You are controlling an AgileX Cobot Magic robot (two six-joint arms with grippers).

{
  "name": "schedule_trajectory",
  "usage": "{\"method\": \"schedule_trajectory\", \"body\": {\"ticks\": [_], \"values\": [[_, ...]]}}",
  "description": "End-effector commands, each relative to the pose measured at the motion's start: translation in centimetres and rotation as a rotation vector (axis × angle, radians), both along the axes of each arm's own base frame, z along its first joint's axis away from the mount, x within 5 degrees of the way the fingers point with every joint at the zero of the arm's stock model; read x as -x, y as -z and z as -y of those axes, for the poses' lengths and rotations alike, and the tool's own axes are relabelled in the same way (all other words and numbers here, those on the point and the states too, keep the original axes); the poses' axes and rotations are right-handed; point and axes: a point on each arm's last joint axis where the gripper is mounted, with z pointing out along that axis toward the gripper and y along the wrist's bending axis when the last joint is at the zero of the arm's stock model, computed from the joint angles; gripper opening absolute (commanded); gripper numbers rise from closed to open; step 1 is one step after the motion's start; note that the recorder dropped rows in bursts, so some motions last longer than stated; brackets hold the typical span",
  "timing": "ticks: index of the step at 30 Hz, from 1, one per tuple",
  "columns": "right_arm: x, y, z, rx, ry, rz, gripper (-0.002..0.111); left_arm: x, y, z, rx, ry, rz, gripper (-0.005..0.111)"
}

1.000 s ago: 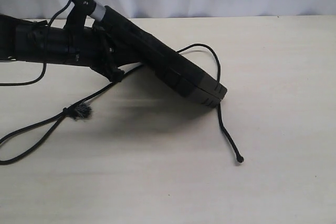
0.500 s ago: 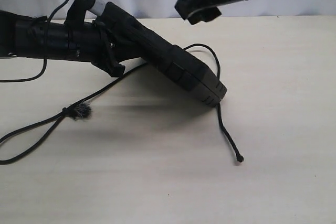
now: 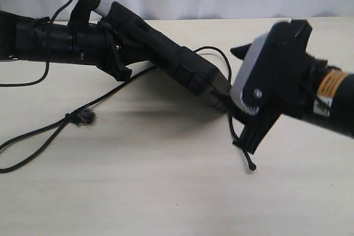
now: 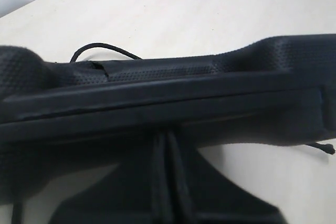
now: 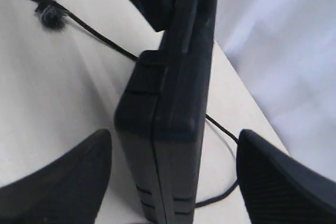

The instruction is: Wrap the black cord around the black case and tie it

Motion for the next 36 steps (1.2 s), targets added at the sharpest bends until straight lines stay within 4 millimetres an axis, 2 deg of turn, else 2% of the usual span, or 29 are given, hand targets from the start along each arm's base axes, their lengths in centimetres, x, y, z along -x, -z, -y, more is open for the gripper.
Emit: {"method": "schedule_trajectory", "body": {"ticks": [1, 3, 7, 10, 19, 29, 36], "values": [[1.0, 1.5, 0.1, -0.101, -0.049, 0.112, 0.064, -0.1, -0.7, 0.3, 0.02, 0.021, 0.038, 0.0], [0.9, 1.6, 0.3, -0.178, 0.005, 0.095, 0.064, -0.1, -0.7, 0.3, 0.02, 0.021, 0.038, 0.0], [0.0, 2.2, 0.9, -0.33, 0.185, -0.016, 0.075, -0.1, -0.7, 0.3, 0.02, 0.021, 0.038, 0.0], [-0.6, 2.8, 1.0, -0.38, 0.253, -0.043, 0.08, -0.1, -0.7, 0.3, 0.02, 0.021, 0.038, 0.0], [-0.8, 2.8, 0.8, -0.423, 0.265, -0.04, 0.08, -0.1, -0.7, 0.3, 0.02, 0.021, 0.038, 0.0], [-0.8, 3.1, 0.7, -0.369, 0.243, -0.027, 0.08, -0.1, -0.6, 0.3, 0.015, 0.017, 0.038, 0.0], [-0.5, 3.0, 0.2, -0.282, 0.134, 0.022, 0.08, -0.1, -0.6, 0.3, 0.015, 0.017, 0.038, 0.0]]}}
